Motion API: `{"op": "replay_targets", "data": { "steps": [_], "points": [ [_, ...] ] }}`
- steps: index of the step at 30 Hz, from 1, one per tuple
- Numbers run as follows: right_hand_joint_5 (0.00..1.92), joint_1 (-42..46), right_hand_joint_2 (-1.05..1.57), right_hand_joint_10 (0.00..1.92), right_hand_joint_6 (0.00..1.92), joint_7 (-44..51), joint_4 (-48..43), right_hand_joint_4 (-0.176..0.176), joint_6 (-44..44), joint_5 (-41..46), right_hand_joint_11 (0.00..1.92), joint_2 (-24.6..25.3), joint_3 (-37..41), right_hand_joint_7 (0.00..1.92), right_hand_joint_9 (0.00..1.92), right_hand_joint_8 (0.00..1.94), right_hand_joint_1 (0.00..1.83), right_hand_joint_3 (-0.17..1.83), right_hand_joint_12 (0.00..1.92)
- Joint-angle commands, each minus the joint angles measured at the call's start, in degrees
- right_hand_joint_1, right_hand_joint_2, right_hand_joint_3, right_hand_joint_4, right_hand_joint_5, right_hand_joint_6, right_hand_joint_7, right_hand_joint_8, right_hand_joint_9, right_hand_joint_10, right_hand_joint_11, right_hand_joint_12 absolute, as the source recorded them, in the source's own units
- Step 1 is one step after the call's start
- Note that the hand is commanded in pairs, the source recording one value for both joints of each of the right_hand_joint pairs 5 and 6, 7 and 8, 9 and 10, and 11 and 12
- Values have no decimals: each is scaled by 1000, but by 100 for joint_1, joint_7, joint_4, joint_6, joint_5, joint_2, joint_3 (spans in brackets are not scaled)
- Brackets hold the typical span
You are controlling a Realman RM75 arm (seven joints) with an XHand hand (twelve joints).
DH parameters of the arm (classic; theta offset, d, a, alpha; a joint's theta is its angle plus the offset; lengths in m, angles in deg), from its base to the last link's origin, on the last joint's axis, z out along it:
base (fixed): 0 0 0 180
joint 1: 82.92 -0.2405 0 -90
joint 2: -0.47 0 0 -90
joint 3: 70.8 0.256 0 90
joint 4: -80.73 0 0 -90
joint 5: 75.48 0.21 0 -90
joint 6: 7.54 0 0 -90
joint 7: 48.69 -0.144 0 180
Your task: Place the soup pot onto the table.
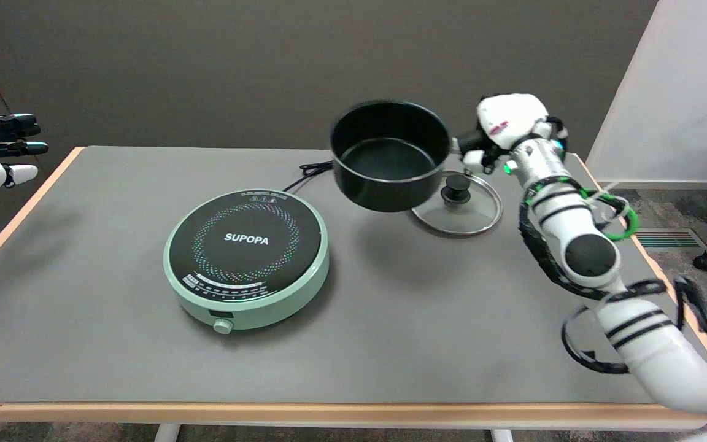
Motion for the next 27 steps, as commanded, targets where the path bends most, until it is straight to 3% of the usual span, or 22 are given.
{"op": "replay_targets", "data": {
  "steps": [1,13,27],
  "points": [
    [1721,1851,958,1721,1721,35,-918,-85,112,138,1721,35,1555,1721,1721,1721,927,1193,1721],
    [1723,3208,981,1723,1723,35,-1740,-84,184,138,1723,219,2274,1723,1723,1723,932,1144,1723],
    [1724,3959,979,1724,1724,35,-1956,-84,184,122,1724,763,2625,1724,1724,1724,935,1168,1724]
  ]
}}
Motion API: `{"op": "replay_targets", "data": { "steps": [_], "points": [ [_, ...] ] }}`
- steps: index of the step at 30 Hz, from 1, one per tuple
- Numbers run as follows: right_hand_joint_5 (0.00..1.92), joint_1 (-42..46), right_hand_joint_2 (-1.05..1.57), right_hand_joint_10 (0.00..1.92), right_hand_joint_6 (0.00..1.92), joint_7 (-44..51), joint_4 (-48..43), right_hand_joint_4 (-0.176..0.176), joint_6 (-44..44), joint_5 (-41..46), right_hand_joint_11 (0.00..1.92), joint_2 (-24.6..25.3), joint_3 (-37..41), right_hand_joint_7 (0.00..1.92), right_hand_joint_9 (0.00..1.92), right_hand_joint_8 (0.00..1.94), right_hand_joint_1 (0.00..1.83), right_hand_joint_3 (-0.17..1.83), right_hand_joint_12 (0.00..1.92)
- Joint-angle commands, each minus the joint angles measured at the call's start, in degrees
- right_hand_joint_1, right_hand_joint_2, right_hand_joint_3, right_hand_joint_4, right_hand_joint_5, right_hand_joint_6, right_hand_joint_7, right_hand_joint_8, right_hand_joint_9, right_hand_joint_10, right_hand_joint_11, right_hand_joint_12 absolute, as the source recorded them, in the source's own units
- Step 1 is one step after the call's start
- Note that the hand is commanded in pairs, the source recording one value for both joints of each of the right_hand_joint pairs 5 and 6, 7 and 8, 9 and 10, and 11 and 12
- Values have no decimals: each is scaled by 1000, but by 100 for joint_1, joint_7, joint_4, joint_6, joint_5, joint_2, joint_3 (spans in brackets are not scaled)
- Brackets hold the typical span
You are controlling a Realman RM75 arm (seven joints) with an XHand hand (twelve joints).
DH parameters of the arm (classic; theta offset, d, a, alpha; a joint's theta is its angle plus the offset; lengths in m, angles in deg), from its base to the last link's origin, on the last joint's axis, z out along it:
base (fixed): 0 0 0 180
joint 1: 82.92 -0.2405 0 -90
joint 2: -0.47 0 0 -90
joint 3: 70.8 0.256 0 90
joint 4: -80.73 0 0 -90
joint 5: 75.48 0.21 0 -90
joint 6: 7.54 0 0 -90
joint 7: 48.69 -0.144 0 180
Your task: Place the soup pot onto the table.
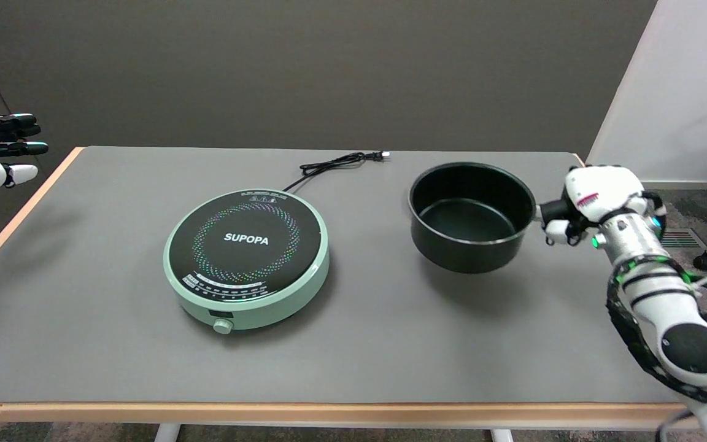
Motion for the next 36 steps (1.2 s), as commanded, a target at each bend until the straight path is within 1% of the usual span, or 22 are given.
{"op": "replay_targets", "data": {
  "steps": [1,11,15,19,26,36],
  "points": [
    [1724,1221,979,1724,1724,6,-531,-84,35,-9,1724,502,664,1724,1724,1724,935,1170,1724],
    [1724,1397,973,1724,1724,-43,-700,-85,35,34,1724,557,511,1724,1724,1724,936,1188,1724],
    [1721,1532,966,1721,1721,-50,-763,-85,35,455,1721,461,288,1721,1721,1721,935,1192,1721],
    [1720,1612,962,1720,1720,-53,-771,-85,35,656,1720,308,70,1720,1720,1720,936,1201,1720],
    [1721,1651,960,1721,1721,-921,-771,-85,35,909,1721,143,-151,1721,1721,1721,938,1209,1721],
    [1737,1643,967,1737,1737,-937,-706,-83,-30,845,1737,127,-448,1737,1737,1737,941,1221,1737]
  ]
}}
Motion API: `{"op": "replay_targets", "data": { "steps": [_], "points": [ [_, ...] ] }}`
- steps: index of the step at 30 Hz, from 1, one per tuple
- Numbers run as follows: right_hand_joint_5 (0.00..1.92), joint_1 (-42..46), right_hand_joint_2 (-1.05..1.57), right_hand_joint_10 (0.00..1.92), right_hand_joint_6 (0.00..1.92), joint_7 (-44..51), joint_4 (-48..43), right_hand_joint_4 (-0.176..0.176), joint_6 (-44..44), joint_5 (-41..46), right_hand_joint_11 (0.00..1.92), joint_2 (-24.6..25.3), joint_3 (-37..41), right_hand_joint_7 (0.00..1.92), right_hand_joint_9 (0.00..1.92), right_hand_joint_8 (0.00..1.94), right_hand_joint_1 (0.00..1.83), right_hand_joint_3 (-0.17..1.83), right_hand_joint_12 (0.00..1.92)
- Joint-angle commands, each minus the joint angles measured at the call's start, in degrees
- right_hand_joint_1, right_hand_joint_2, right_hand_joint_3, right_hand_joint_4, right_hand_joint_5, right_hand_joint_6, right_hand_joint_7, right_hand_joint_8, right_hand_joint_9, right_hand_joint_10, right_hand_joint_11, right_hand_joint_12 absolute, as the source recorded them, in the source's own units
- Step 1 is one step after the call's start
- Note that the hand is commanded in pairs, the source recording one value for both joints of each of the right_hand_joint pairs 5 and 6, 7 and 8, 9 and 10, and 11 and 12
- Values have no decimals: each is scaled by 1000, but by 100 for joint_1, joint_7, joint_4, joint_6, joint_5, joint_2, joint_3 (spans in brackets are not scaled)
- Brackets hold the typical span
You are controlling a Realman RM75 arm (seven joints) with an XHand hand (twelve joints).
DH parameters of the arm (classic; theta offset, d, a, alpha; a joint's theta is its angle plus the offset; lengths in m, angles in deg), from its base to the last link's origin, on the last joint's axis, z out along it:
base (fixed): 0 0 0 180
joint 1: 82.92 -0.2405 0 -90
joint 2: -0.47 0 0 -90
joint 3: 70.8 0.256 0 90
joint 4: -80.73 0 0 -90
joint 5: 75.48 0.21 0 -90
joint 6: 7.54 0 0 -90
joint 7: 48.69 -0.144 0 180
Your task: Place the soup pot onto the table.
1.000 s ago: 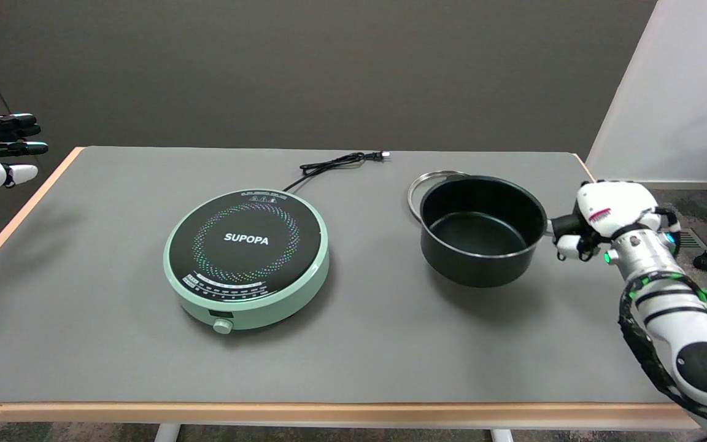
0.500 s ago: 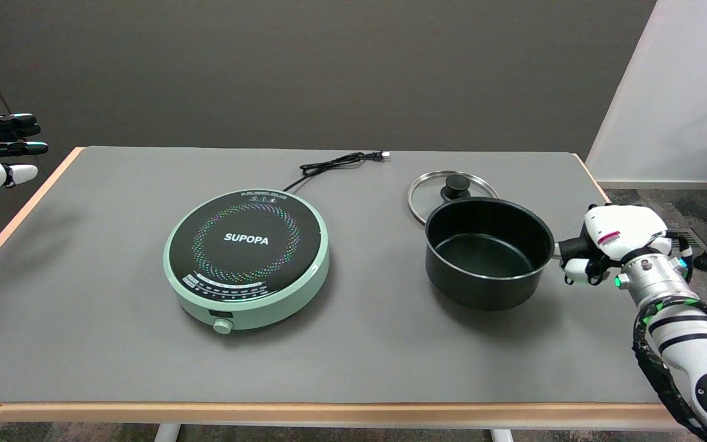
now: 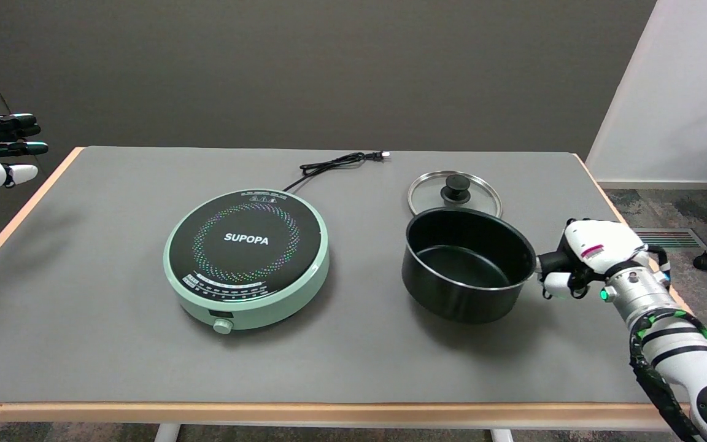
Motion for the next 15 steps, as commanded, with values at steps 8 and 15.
{"op": "replay_targets", "data": {
  "steps": [8,15],
  "points": [
    [1737,129,966,1737,1737,-457,187,-83,-515,-183,1737,-80,-623,1737,1737,1737,941,1225,1737],
    [1735,-55,959,1735,1735,-457,493,-84,-908,-425,1735,-152,-650,1735,1735,1735,941,1224,1735]
  ]
}}
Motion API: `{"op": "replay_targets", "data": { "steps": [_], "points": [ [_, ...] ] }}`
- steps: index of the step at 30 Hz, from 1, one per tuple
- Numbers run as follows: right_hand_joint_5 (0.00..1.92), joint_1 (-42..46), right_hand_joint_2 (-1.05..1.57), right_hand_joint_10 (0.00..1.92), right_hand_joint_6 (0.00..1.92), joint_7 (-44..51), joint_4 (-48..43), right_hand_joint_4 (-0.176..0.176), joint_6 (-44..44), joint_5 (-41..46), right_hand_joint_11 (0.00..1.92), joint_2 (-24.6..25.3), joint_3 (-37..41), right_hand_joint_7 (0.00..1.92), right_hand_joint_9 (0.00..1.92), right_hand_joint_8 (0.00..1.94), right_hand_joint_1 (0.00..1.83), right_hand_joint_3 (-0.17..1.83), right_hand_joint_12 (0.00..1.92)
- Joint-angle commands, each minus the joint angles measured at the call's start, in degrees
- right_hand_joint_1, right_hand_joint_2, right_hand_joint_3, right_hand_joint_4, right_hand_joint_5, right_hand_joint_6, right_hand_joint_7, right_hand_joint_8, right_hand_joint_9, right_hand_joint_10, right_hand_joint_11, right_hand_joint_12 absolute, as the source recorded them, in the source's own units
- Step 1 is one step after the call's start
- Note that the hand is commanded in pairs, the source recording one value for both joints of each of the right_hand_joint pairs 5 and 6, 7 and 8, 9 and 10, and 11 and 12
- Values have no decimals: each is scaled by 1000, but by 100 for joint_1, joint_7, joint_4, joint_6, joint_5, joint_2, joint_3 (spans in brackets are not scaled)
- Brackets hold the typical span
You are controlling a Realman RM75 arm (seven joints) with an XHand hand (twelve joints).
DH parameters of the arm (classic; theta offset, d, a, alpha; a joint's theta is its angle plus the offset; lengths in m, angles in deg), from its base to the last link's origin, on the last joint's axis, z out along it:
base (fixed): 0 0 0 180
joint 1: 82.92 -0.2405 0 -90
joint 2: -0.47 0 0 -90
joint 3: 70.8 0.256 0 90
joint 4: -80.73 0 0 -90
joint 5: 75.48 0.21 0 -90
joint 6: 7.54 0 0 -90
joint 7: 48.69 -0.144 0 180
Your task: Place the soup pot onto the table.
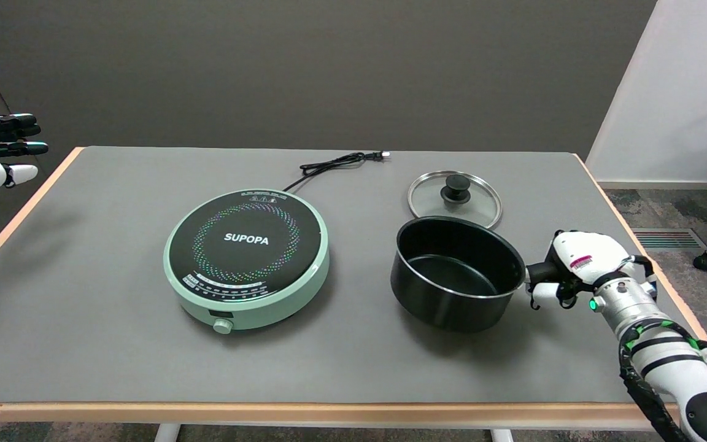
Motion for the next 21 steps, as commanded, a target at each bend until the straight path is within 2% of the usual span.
{"op": "replay_targets", "data": {
  "steps": [1,21],
  "points": [
    [1735,-191,958,1735,1735,-133,479,-84,-766,-502,1735,-73,-297,1735,1735,1735,941,1223,1735],
    [1735,-501,936,1735,1735,-133,861,-84,-2113,-1684,1735,-161,-1350,1735,1735,1735,941,1241,1735]
  ]
}}
